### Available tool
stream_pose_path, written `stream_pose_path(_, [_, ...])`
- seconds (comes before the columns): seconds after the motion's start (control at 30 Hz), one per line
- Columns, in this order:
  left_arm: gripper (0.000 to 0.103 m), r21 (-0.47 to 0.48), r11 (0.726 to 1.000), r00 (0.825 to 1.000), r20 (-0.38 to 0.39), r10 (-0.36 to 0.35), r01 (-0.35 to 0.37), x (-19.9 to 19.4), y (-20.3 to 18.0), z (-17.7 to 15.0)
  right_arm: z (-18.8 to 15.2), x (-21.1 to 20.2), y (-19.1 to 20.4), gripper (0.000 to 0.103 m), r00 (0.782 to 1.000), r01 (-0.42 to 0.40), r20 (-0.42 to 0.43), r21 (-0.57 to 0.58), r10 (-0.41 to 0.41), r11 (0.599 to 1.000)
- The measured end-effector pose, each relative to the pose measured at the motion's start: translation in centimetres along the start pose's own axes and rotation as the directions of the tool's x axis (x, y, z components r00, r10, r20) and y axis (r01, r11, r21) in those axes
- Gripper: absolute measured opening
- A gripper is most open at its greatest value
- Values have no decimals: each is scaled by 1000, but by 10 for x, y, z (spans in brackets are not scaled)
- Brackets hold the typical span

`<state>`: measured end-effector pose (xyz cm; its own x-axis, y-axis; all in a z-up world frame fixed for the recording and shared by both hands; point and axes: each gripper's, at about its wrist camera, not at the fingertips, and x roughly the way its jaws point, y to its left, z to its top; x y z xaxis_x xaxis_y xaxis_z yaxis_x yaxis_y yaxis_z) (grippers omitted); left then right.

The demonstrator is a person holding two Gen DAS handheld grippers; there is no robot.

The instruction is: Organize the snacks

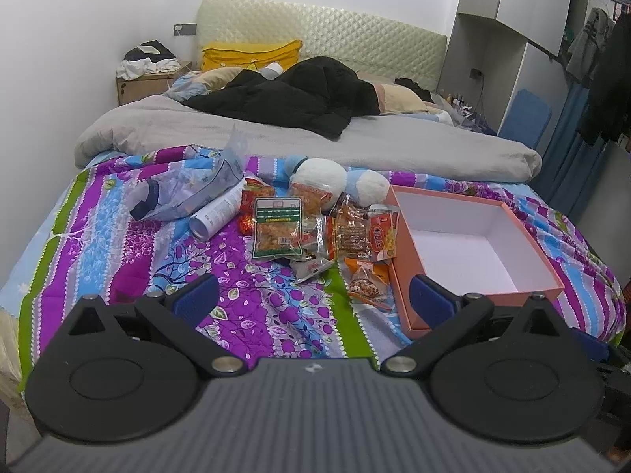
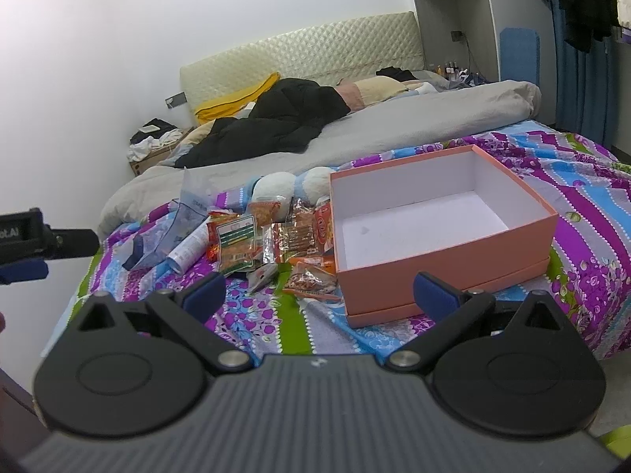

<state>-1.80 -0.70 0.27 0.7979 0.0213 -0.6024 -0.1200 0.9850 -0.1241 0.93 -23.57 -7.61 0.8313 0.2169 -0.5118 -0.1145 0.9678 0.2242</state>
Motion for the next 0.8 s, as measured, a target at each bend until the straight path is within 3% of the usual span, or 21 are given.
stream_pose_path(0.47, [103,-17,1000,1000,-2,-14,14,0,8,-5,0,6,5,103,999,-21,-25,-1,21,1000])
stream_pose_path(0.67, [103,-11,1000,1000,-20,11,-11,9,7,-7,-4,8,7,103,999,-27,-30,-12,27,1000])
stream_pose_path(0.8, [103,-14,1000,999,-29,-13,13,14,9,-9,-6,11,9,103,999,-8,-45,-38,7,999])
